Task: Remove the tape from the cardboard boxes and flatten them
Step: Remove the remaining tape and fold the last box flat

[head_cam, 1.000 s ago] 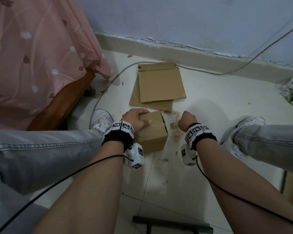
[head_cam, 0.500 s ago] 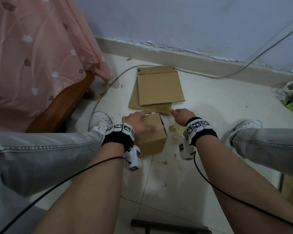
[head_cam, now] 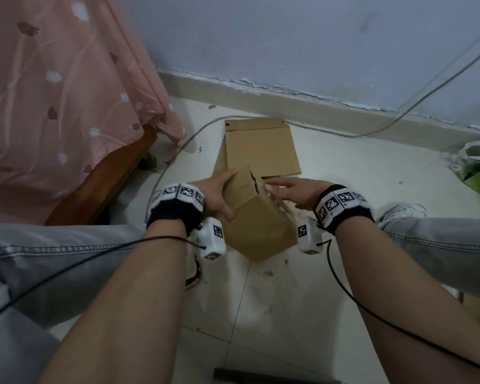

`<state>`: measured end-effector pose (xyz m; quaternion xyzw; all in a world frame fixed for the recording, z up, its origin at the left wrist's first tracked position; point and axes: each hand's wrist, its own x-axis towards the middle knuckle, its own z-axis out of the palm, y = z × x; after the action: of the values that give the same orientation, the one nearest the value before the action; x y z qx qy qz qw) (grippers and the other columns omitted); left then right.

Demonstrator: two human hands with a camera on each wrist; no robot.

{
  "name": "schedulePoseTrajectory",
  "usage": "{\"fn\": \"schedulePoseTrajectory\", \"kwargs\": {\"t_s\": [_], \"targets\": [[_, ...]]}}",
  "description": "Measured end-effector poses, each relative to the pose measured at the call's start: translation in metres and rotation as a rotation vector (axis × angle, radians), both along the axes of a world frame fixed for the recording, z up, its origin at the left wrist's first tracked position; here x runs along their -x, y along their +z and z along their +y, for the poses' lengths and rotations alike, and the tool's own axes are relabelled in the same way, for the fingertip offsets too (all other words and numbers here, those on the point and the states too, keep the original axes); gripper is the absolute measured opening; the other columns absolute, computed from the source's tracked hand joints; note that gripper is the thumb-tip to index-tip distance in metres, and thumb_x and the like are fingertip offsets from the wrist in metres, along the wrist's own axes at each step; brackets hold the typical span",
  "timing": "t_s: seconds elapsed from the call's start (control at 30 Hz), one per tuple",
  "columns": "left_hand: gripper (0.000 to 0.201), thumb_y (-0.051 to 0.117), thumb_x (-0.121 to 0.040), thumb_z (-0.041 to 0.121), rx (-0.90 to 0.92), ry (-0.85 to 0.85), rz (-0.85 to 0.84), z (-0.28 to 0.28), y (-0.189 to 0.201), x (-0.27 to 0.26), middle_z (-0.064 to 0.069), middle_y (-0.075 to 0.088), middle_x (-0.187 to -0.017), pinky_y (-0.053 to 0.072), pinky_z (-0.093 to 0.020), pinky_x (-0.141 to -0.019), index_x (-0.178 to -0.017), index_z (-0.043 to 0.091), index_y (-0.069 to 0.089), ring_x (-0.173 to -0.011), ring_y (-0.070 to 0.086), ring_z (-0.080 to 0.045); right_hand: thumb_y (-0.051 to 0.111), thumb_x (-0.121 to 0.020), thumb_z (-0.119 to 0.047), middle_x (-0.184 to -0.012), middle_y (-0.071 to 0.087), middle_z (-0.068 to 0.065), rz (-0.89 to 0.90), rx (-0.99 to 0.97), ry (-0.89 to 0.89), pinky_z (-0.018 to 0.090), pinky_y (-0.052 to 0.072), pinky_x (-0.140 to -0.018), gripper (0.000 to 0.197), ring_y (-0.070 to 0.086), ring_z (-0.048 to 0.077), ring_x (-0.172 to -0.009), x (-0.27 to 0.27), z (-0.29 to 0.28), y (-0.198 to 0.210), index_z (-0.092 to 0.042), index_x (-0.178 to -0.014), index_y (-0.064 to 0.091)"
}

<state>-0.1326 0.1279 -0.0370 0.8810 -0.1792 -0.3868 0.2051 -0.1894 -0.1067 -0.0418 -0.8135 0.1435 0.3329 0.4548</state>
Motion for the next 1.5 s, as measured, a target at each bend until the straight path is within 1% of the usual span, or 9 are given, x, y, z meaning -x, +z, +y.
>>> {"fn": "schedulePoseTrajectory", "kwargs": {"t_s": [0.17,0.27,0.4,0.63,0.77,0.87,1.03,1.23,1.5], "targets": [[0.145,0.088,-0.034,0.033,0.134,0.057,0.082,0.021,0.004,-0.019,-0.001,0.042,-0.148,0.052,-0.047,-0.098,-0.151,0.046,0.004,-0.125,0.053,-0.024,0.045,-0.084,-0.076,-0.156,0.032,-0.001,0.078,-0.022,-0.182,0.049,0.033,-0.113,0.073,0.034,0.029,-0.141,0.006,-0.020,-0.004,-0.037,-0.146,0.039],[0.135,0.086,-0.053,0.011,0.245,0.107,0.153,0.029,0.004,-0.010,0.011,0.029,-0.153,0.045,-0.045,-0.107,-0.154,0.044,0.003,-0.137,0.036,-0.015,0.056,-0.081,-0.071,-0.143,0.050,0.008,0.111,-0.200,-0.300,0.052,0.051,-0.097,0.072,0.058,0.035,-0.119,0.015,-0.039,-0.021,-0.028,-0.139,0.051],[0.089,0.067,-0.086,0.000,0.412,0.356,0.176,0.028,-0.012,0.001,0.014,0.039,-0.150,0.058,-0.052,-0.082,-0.145,0.055,0.031,-0.125,0.049,-0.026,0.067,-0.092,-0.025,-0.125,0.063,0.020,0.091,-0.312,-0.344,0.048,0.058,-0.083,0.032,0.069,0.040,-0.098,0.018,-0.045,-0.018,-0.008,-0.119,0.065],[0.067,0.060,-0.097,0.024,0.373,0.562,-0.069,0.021,-0.021,0.007,-0.010,0.046,-0.145,0.049,-0.053,-0.100,-0.153,0.035,0.026,-0.129,0.049,-0.032,0.065,-0.093,-0.030,-0.111,0.066,0.031,0.167,-0.311,-0.249,0.048,0.060,-0.077,0.040,0.070,0.046,-0.087,0.013,-0.025,-0.003,-0.012,-0.128,0.058],[0.050,0.055,-0.099,0.035,0.478,0.741,0.247,0.005,-0.020,0.016,-0.014,0.052,-0.141,0.057,-0.043,-0.082,-0.142,0.012,0.046,-0.099,0.063,-0.030,0.055,-0.098,-0.041,-0.101,0.067,0.034,0.189,-0.317,-0.221,0.047,0.061,-0.070,0.048,0.071,0.045,-0.080,0.008,-0.002,0.000,-0.022,-0.141,0.044],[0.044,0.051,-0.097,0.051,0.406,0.653,0.312,0.000,-0.017,0.023,-0.010,0.063,-0.128,0.056,-0.043,-0.089,-0.116,0.013,0.064,-0.106,0.063,-0.029,0.049,-0.097,-0.051,-0.097,0.065,0.040,0.269,-0.303,-0.190,0.047,0.060,-0.067,0.063,0.071,0.046,-0.082,0.004,0.017,0.001,-0.017,-0.148,0.032],[0.090,0.069,-0.059,0.079,0.170,0.287,0.230,0.016,-0.011,0.017,0.010,0.063,-0.128,0.050,-0.044,-0.101,-0.137,0.037,0.051,-0.113,0.063,-0.018,0.058,-0.094,-0.048,-0.105,0.067,0.028,0.192,-0.213,-0.173,0.051,0.056,-0.088,0.046,0.071,0.039,-0.095,0.007,0.022,-0.008,-0.014,-0.125,0.055],[0.093,0.083,-0.072,0.047,0.045,0.116,0.183,0.009,-0.013,0.026,0.011,0.053,-0.135,0.044,-0.034,-0.102,-0.148,0.034,0.031,-0.121,0.054,-0.016,0.059,-0.098,-0.020,-0.097,0.071,0.029,0.081,-0.202,-0.222,0.048,0.056,-0.091,0.030,0.071,0.037,-0.093,0.006,0.015,-0.018,0.002,-0.118,0.060],[0.076,0.071,-0.080,-0.005,0.169,0.197,0.016,-0.005,-0.018,0.008,-0.002,0.059,-0.135,0.050,-0.036,-0.099,-0.144,0.025,0.045,-0.108,0.059,-0.018,0.071,-0.089,-0.015,-0.087,0.073,0.023,0.072,0.023,-0.104,0.046,0.061,-0.077,0.026,0.073,0.036,-0.082,-0.005,-0.003,-0.004,0.009,-0.097,0.070]]}}
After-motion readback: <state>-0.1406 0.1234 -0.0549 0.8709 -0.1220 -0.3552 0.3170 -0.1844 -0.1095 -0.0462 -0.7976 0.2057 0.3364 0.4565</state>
